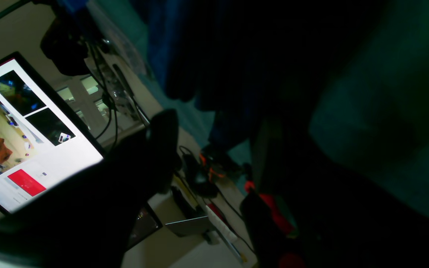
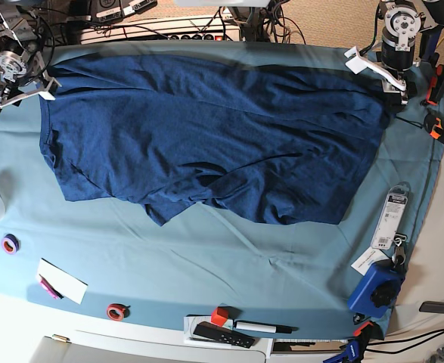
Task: Layout the t-shirt on the table in an organized manner, then fold the t-shirt properly
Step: 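Lay the t-shirt edge down and open both grippers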
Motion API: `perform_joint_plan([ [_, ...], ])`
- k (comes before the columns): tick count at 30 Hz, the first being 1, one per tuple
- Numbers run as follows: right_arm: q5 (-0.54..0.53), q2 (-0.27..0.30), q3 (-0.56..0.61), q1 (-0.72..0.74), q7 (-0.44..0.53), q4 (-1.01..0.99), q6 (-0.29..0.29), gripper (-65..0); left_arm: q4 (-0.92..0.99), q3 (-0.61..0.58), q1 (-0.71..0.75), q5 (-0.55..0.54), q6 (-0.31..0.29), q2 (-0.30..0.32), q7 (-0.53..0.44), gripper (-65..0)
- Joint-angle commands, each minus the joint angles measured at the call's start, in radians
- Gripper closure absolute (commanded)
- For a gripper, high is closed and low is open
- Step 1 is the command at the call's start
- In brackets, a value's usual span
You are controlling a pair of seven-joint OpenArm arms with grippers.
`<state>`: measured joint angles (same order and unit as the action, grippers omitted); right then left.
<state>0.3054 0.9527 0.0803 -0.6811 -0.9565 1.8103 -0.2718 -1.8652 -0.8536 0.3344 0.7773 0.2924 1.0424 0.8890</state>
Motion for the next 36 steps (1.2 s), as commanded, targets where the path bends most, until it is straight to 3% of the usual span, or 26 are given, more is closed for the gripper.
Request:
perform_joint_plan([
  [1, 0.039, 0.026, -0.012, 0.003, -0.014, 0.008, 0.025, -24.9, -0.009, 0.008, -0.002, 0.038, 0.015, 0.022, 0.027, -32.2],
  [6, 0.114, 0.026, -0.024, 0.003, -0.024, 0.008, 0.078, -24.9, -0.009, 0.008, -0.002, 0.130, 0.031, 0.037, 0.097, -32.2],
  [15, 0.114, 0.026, -0.131, 0.003, -0.042, 0.008, 0.083, -24.9, -0.009, 0.008, -0.002, 0.190, 0.034, 0.047, 0.190, -32.0],
  [18, 0.114, 0.026, -0.187, 0.003, -0.041, 0.008, 0.108, -24.9, -0.009, 0.011, -0.002, 0.234, 0.038, 0.052, 0.219, -32.0],
  [24, 0.055, 0.026, -0.316, 0.003, -0.018, 0.008, 0.134, -24.9, -0.017, 0.152, -0.003, 0.230, 0.056, 0.061, 0.178, -31.4],
  [27, -0.012, 0.025, -0.362, 0.043, 0.011, 0.008, 0.134, -24.9, -0.039, 0.297, -0.030, 0.105, 0.064, 0.060, 0.076, -28.5],
  [30, -0.087, 0.018, -0.376, 0.140, 0.022, 0.008, 0.134, -24.9, -0.065, 0.430, -0.114, -0.111, 0.035, 0.047, -0.046, -28.3],
  [33, -0.204, -0.033, -0.377, 0.285, 0.046, 0.008, 0.125, -24.9, -0.072, 0.531, -0.249, -0.392, -0.080, -0.013, -0.193, -28.3],
  [36, -0.333, -0.144, -0.377, 0.422, 0.055, 0.008, 0.074, -24.9, -0.064, 0.593, -0.400, -0.738, -0.257, -0.110, -0.295, -28.3],
])
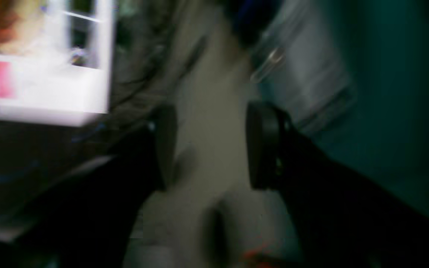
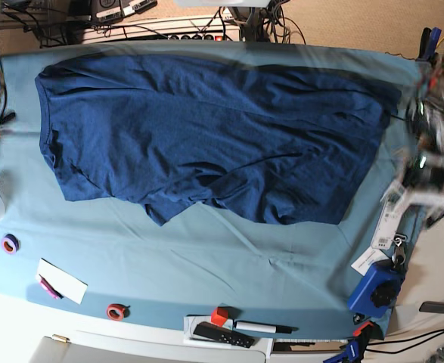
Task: Layout the t-shirt on the table in an organized manner, then fold the t-shirt properly
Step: 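Lay the t-shirt edge down and open both grippers, then reach the left gripper to the bunched hem and grasp it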
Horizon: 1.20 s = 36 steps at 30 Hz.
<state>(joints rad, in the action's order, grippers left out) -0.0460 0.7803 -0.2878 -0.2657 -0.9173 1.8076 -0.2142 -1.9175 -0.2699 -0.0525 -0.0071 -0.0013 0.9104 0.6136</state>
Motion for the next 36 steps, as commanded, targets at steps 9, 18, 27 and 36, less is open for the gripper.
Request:
perform_joint_plan([
  [9, -0.320, -0.320, -0.008, 0.115, 0.018, 0.010, -0.312, -24.9, 0.321, 0.039, -0.325, -0.391, -0.315, -0.408, -0.061, -28.2],
  [18, -0.602, -0.371, -0.008, 0.111, -0.107, 0.010, -0.484, -24.9, 1.110, 0.039, -0.637, -0.566, -0.527, -0.737, -0.018, -25.3],
  [27, -0.752, -0.371, -0.008, 0.087, -0.201, 0.010, -0.484, -24.9, 1.303, 0.039, -0.776, -0.588, -0.515, -0.914, 0.050, -25.3],
  [36, -0.758, -0.370, -0.008, 0.058, -0.213, 0.010, -0.484, -24.9, 1.314, 0.039, -0.686, -0.441, -0.415, -1.014, -0.050, -23.0],
])
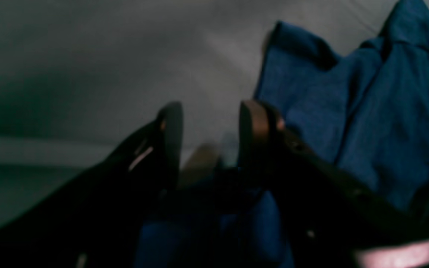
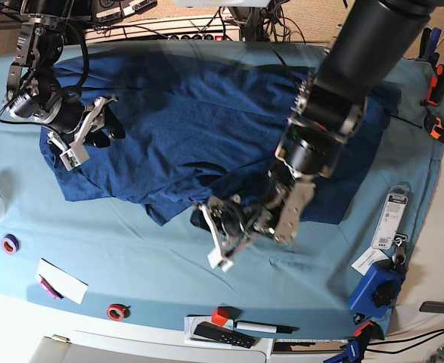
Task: Layout the t-shirt on the table in an organized manner, then fold the t-shirt properly
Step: 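Reach the left gripper to the bunched hem and grasp it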
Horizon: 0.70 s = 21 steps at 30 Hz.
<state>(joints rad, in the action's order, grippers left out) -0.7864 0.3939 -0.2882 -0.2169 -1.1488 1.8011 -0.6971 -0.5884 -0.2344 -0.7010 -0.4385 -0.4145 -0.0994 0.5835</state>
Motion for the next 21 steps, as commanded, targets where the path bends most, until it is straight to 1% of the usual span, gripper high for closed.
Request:
perform_joint_plan([
  [1, -0.018, 0.016, -0.007, 0.009, 0.019, 0.017, -0.001, -24.9, -0.015, 0.003, -0.030, -0.010, 0.001, -0.006, -0.027, -23.0],
  [4, -0.018, 0.016, -0.007, 0.009, 0.019, 0.017, -0.001, -24.9, -0.015, 0.003, -0.013, -0.010, 0.003, -0.005, -0.029, -23.0],
  [6, -0.018, 0.016, -0.007, 0.009, 0.020, 0.017, -0.001, -24.9, -0.015, 0.003, -0.003, -0.010, 0.015, -0.006, -0.032, -23.0],
  [11, -0.018, 0.016, -0.007, 0.009, 0.020, 0.017, -0.001, -24.9, -0.015, 0.003, 0.017, -0.017, 0.014, -0.008, -0.035, -23.0],
  [18, -0.018, 0.016, -0.007, 0.009, 0.023, 0.017, -0.001, -24.9, -0.015, 0.003, 0.033, -0.018, 0.014, -0.058, -0.034, -22.9],
  [21, -0.018, 0.013, -0.007, 0.009, 0.023, 0.017, -0.001, -24.9, -0.016, -0.005, 0.033, -0.048, 0.003, -0.058, -0.035, -22.9],
])
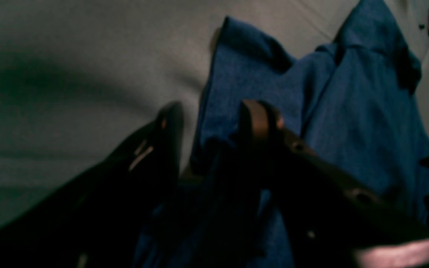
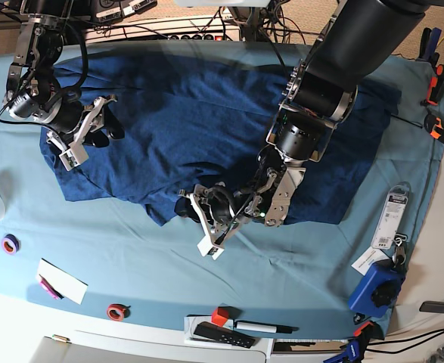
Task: Layout the t-shirt on the table in an organized manner, then fold the t-shirt properly
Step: 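Reach the left gripper to the bunched hem and grasp it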
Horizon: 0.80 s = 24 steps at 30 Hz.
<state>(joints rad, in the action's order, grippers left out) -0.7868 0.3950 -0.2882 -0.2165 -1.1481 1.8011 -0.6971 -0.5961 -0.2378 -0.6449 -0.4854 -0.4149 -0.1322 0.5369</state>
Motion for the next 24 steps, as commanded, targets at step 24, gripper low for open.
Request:
perform_joint_plan([
  [24, -0.017, 0.012, -0.007, 0.009, 0.023, 0.017, -0.001, -24.9, -0.008, -0.002, -0.023, 0.010, -0.103, -0.025, 0.029, -17.5],
])
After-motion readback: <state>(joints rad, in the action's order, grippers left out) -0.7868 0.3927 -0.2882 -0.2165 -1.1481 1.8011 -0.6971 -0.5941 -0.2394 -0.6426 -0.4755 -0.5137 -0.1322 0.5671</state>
